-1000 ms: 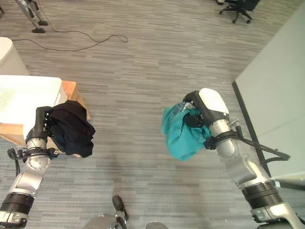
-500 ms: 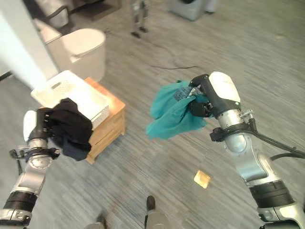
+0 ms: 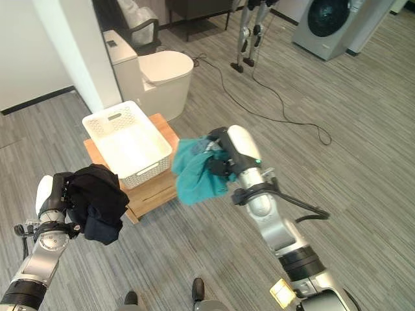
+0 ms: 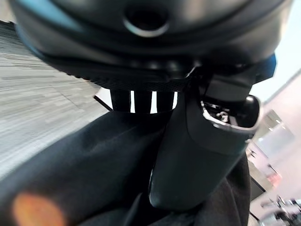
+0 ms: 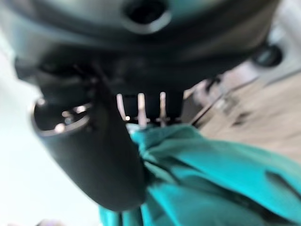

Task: Pick up bed clothes into laundry basket.

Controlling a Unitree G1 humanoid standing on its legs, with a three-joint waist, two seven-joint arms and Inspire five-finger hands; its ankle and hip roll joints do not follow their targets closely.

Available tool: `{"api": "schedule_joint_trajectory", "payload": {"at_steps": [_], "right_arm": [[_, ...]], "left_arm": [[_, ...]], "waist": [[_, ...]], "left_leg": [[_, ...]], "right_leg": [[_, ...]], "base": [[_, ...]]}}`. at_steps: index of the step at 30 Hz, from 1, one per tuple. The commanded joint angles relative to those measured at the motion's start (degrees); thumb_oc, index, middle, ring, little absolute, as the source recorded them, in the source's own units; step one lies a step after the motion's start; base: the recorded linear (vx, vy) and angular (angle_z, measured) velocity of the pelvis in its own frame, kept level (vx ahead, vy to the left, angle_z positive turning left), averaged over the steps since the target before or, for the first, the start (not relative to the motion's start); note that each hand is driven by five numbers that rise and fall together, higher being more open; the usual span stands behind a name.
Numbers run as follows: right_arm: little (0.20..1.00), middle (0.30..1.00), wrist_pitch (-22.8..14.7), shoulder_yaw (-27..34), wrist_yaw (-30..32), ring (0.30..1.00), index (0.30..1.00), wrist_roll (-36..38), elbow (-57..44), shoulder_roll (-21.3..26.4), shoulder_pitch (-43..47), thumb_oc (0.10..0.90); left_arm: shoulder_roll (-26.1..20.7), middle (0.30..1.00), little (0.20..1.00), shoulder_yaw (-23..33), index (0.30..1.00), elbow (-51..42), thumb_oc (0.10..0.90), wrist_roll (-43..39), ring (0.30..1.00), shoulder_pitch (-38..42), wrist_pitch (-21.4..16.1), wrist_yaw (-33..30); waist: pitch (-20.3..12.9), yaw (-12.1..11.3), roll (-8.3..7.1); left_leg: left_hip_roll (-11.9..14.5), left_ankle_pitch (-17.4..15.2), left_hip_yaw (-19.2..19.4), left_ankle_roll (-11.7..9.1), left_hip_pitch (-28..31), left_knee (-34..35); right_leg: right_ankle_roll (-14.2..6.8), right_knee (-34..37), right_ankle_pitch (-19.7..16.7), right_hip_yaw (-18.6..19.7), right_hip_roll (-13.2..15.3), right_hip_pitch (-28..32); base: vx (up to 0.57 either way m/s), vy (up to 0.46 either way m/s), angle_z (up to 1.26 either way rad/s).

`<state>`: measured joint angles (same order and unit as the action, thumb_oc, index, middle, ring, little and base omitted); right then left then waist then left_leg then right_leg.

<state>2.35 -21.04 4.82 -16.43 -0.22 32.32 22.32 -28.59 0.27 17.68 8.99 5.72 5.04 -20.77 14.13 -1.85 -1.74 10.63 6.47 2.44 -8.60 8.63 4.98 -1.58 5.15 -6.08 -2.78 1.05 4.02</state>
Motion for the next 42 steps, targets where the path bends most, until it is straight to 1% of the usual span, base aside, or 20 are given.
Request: {"api": "schedule_joint_trajectory", "payload": {"at_steps": [1,9,11,12,14,15,17,20,21,24,25,26,29,30,33,35,37,39,40,42], "right_arm": [[0.3,0.3,-4.53,2.83,2.45,0.3,0.3,3.8,-1.11,-2.08,6.83,0.4],[0.3,0.3,-4.46,-0.08,2.11,0.3,0.3,4.92,1.29,-0.02,13.98,0.4],[0.3,0.3,-4.18,-1.43,2.59,0.3,0.3,4.39,4.2,2.33,18.63,0.4],[0.3,0.3,-3.41,-2.2,3.26,0.3,0.3,3.4,7.37,6.12,22.79,0.4],[0.3,0.3,-3.62,-2.31,3.42,0.3,0.3,3.52,7.91,6.28,23.44,0.4],[0.3,0.3,-2.31,-3.19,4.13,0.3,0.3,2.33,11.6,11.93,27.8,0.4],[0.3,0.3,-1.39,-3.61,4.52,0.3,0.3,1.97,14.32,19.91,31.72,0.4],[0.3,0.3,-1.42,-2.89,4.9,0.3,0.3,3.55,16.18,25.41,32.59,0.4],[0.3,0.3,-1.6,-1.88,5.22,0.3,0.3,6.11,18.08,29.58,32.19,0.4],[0.3,0.3,-1.84,-1.02,4.3,0.3,0.3,8.27,19.03,31.98,30.14,0.4],[0.3,0.3,-1.95,0.94,3.58,0.3,0.3,9.05,19.1,33.66,27.67,0.4],[0.3,0.3,-1.92,1.26,3.55,0.3,0.3,9.04,18.91,33.66,27.24,0.4],[0.3,0.3,-2.48,6.54,3.47,0.3,0.3,10.04,17.44,34.33,21.0,0.4],[0.3,0.3,-2.72,8.9,3.67,0.3,0.3,11.26,16.78,34.54,18.87,0.4],[0.3,0.3,-2.4,10.15,3.92,0.3,0.3,13.14,16.91,34.57,18.53,0.4],[0.3,0.3,-2.78,11.54,4.03,0.3,0.3,15.43,17.58,35.07,17.62,0.4],[0.3,0.3,-2.98,12.08,4.22,0.3,0.3,16.35,17.63,35.54,17.4,0.4],[0.3,0.3,-3.03,13.67,4.11,0.3,0.3,18.09,16.68,37.58,15.94,0.4],[0.3,0.3,-3.04,13.79,4.1,0.3,0.3,18.1,16.65,37.6,15.86,0.4],[0.3,0.3,-3.14,13.58,4.19,0.3,0.3,18.53,16.28,39.73,16.63,0.4]], "left_arm": [[-6.28,0.3,0.3,3.81,0.3,-3.74,0.4,-2.14,0.3,3.39,-5.45,-3.54],[-8.28,0.3,0.3,7.1,0.3,-6.3,0.4,-7.14,0.3,3.51,-7.29,-4.01],[-9.94,0.3,0.3,7.82,0.3,-5.58,0.4,-7.98,0.3,4.65,-8.03,-3.82],[-11.28,0.3,0.3,6.42,0.3,-4.58,0.4,-8.4,0.3,7.17,-8.16,-3.25],[-11.26,0.3,0.3,6.25,0.3,-4.24,0.4,-8.45,0.3,7.85,-8.23,-3.3],[-12.31,0.3,0.3,4.18,0.3,-2.21,0.4,-8.88,0.3,10.4,-8.12,-2.63],[-13.74,0.3,0.3,3.63,0.3,-0.2,0.4,-8.16,0.3,9.85,-8.1,-1.16],[-13.94,0.3,0.3,4.25,0.3,-0.52,0.4,-7.7,0.3,8.15,-8.58,0.3],[-14.17,0.3,0.3,4.01,0.3,-0.82,0.4,-7.83,0.3,7.43,-9.12,1.41],[-13.93,0.3,0.3,3.94,0.3,-1.19,0.4,-7.96,0.3,6.32,-9.12,2.33],[-13.29,0.3,0.3,4.39,0.3,-2.04,0.4,-7.63,0.3,4.18,-9.02,2.97],[-13.32,0.3,0.3,4.36,0.3,-2.19,0.4,-7.59,0.3,4.03,-8.96,3.0],[-12.96,0.3,0.3,4.53,0.3,-3.31,0.4,-6.4,0.3,2.63,-8.32,3.93],[-13.57,0.3,0.3,3.8,0.3,-3.48,0.4,-5.94,0.3,3.65,-7.94,3.99],[-14.05,0.3,0.3,3.37,0.3,-4.08,0.4,-5.61,0.3,4.27,-7.63,3.87],[-14.55,0.3,0.3,3.31,0.3,-4.33,0.4,-5.43,0.3,5.33,-7.68,3.65],[-14.71,0.3,0.3,3.28,0.3,-4.54,0.4,-5.47,0.3,5.56,-7.85,3.67],[-14.81,0.3,0.3,2.99,0.3,-4.81,0.4,-5.74,0.3,5.62,-8.2,4.09],[-14.83,0.3,0.3,2.97,0.3,-4.81,0.4,-5.75,0.3,5.68,-8.21,4.09],[-14.78,0.3,0.3,1.74,0.3,-3.89,0.4,-5.9,0.3,6.81,-8.37,4.22]], "waist": [[-7.27,-0.81,-1.76],[-6.54,-2.85,-1.21],[-6.21,-3.89,-1.39],[-4.62,-4.83,-2.32],[-4.26,-4.66,-2.33],[-3.52,-4.46,-3.34],[-4.06,-5.0,-3.25],[-4.19,-6.22,-3.09],[-3.84,-6.35,-3.43],[-4.4,-6.67,-3.71],[-5.34,-6.39,-4.6],[-5.35,-6.51,-4.74],[-5.89,-6.27,-7.87],[-4.72,-5.83,-9.55],[-3.11,-4.76,-10.43],[-1.87,-3.86,-10.36],[-1.73,-3.54,-10.69],[-1.52,-1.45,-11.93],[-1.55,-1.48,-11.89],[-1.63,-0.05,-13.0]], "left_leg": [[-5.74,-6.29,-3.46,2.66,-3.02,0.02],[-5.28,-4.08,-6.56,1.22,-3.78,0.02],[-4.92,-3.47,-5.85,0.81,-4.01,-0.12],[-4.76,-3.42,-2.27,0.28,-6.93,-4.48],[-4.95,-3.88,-2.6,0.32,-7.61,-5.57],[-3.4,-2.25,5.24,1.23,-10.99,-7.72],[-4.49,0.21,9.84,2.14,-13.85,-4.11],[-6.03,2.87,7.71,1.26,-17.39,-0.96],[-5.75,3.86,8.23,0.45,-20.51,-0.31],[-4.59,4.13,10.43,0.88,-20.56,0.02],[-4.31,4.61,10.14,1.66,-19.21,0.02],[-4.39,4.53,10.22,1.67,-19.07,0.02],[-4.87,2.94,11.06,2.87,-16.48,0.02],[-5.11,0.56,12.64,4.14,-13.4,0.02],[-5.05,-0.86,13.17,4.87,-10.94,0.02],[-3.46,-2.19,12.98,4.67,-9.53,0.02],[-3.25,-2.65,12.66,4.24,-9.26,0.02],[-4.13,-4.45,10.6,3.72,-7.76,0.02],[-4.04,-4.18,10.6,3.73,-7.97,0.02],[-4.83,-6.04,7.77,3.6,-6.7,0.02]], "right_leg": [[-4.6,-0.15,5.18,1.65,3.1,1.22],[-3.7,-0.15,5.77,-1.27,2.58,2.07],[-3.69,-0.15,6.55,-2.54,2.57,2.44],[-3.69,-0.15,7.5,-5.0,3.72,3.49],[-3.74,-0.15,7.55,-5.3,3.88,3.49],[-4.17,-0.15,8.02,-8.98,4.76,4.49],[-4.65,-0.15,8.84,-9.51,3.68,4.45],[-4.76,-0.15,10.3,-8.89,2.78,4.88],[-4.78,-0.15,11.57,-8.61,2.34,6.12],[-5.14,-0.15,12.82,-8.6,2.07,7.61],[-5.29,-0.15,13.48,-7.83,2.05,9.23],[-5.33,-0.15,13.53,-7.79,2.16,9.34],[-5.87,-2.58,12.58,-7.52,3.95,11.06],[-8.42,-12.49,9.69,-7.4,6.11,7.11],[-9.97,-21.53,5.01,-7.24,8.22,2.34],[-8.75,-25.06,5.25,-7.39,9.18,-3.71],[-8.19,-22.39,6.39,-8.18,9.05,-4.41],[-7.81,-10.89,7.16,-5.56,5.84,-5.05],[-7.73,-10.48,6.69,-5.6,5.73,-5.07],[-8.95,-2.41,2.76,-0.3,4.18,-7.21]], "base": [[-0.01,-0.079,0.46],[0.03,-0.084,0.25],[0.01,-0.075,0.09],[-0.04,-0.037,0.19],[-0.01,-0.04,0.56],[0.02,-0.041,1.36],[0.18,0.032,1.35],[0.22,0.065,0.1],[0.16,0.059,-0.17],[0.31,0.154,0.05],[0.22,0.105,-0.06],[0.32,0.132,-0.19],[0.26,0.089,-0.28],[0.21,0.14,-0.18],[0.08,0.077,-0.33],[0.14,0.051,-0.4],[0.18,-0.04,-0.09],[0.22,-0.083,-0.12],[0.17,-0.07,0.21],[0.27,-0.13,0.54]]}}
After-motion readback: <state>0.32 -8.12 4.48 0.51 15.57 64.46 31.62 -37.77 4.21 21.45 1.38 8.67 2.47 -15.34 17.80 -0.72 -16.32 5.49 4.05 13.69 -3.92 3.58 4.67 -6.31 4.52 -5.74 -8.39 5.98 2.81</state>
